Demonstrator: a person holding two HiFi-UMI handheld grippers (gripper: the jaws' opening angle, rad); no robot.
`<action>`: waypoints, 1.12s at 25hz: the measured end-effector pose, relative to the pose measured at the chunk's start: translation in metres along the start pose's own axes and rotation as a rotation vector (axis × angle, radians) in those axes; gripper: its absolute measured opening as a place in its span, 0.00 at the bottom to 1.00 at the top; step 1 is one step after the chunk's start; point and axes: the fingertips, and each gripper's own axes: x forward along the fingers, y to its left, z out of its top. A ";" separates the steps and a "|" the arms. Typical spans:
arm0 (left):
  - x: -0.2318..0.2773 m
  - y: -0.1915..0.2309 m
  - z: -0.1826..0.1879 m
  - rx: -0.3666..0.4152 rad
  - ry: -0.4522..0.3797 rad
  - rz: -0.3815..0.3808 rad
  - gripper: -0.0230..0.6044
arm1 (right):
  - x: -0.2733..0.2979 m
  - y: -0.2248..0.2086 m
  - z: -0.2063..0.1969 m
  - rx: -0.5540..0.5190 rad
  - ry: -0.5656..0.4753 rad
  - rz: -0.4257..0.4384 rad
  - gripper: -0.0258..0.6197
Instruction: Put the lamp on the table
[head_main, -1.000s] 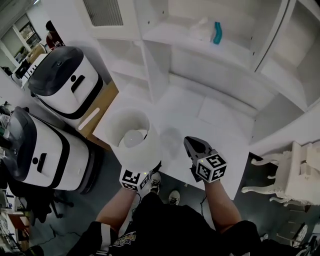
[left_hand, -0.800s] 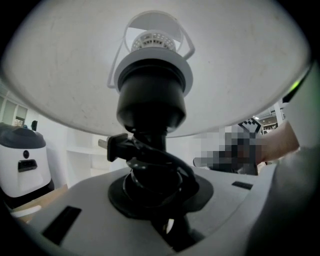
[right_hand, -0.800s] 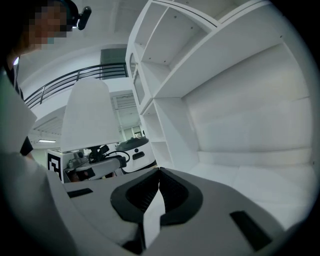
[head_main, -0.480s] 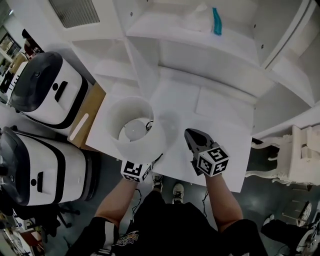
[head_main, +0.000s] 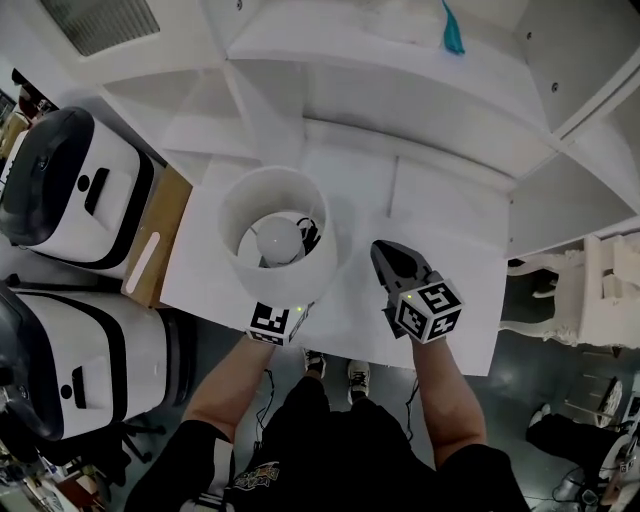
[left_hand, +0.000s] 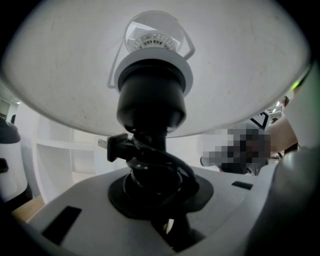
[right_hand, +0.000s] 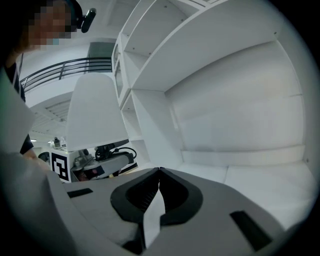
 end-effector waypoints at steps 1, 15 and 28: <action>0.005 0.002 -0.002 -0.004 -0.001 -0.007 0.19 | 0.003 -0.003 -0.001 0.000 0.002 -0.009 0.08; 0.067 0.021 -0.026 -0.022 -0.008 -0.071 0.19 | 0.034 -0.041 -0.013 0.028 0.016 -0.075 0.08; 0.107 0.038 -0.033 -0.015 -0.034 -0.060 0.19 | 0.042 -0.067 -0.031 0.075 0.026 -0.103 0.08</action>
